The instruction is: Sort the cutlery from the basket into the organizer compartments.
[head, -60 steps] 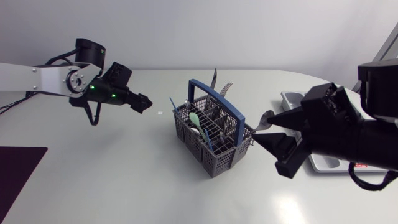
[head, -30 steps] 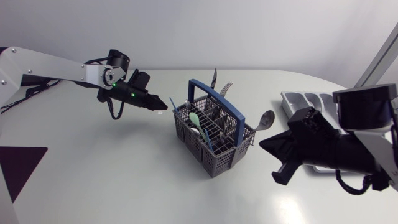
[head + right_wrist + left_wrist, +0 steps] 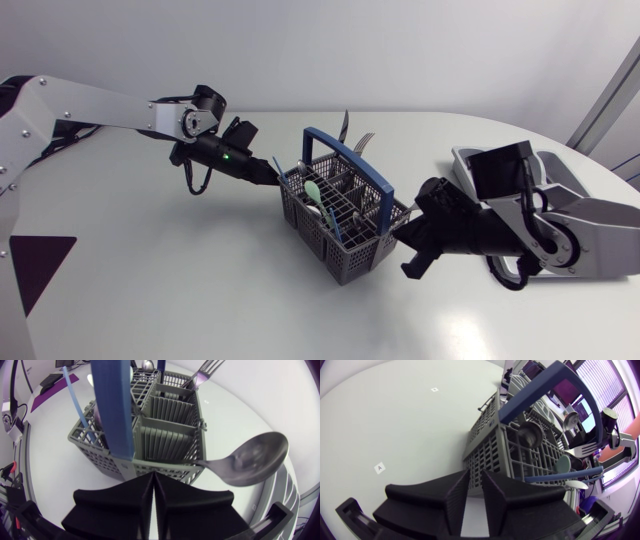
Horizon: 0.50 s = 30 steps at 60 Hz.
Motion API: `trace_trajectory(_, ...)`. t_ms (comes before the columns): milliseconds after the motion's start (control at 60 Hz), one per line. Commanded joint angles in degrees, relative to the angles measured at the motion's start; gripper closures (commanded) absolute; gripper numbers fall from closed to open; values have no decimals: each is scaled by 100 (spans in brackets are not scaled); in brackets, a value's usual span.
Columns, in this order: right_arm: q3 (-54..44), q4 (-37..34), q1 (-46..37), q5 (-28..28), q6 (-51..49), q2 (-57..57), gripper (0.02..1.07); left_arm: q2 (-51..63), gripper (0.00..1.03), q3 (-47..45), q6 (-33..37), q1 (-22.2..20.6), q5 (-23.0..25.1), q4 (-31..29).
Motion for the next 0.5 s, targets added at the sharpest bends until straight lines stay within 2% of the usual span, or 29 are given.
trace_trajectory(0, 223, 179, 44, -5, 12, 282, 102, 148, 83, 51, 273, -9, 179, -196)
trace_trajectory(183, 610, 311, 9, -23, 29, 757, 102, -1, 83, -160, 765, 35, 320, -600)
trace_trajectory(483, 1427, 399, -79, -32, 47, 1565, 102, -660, 83, -916, 1170, 193, 390, -741)
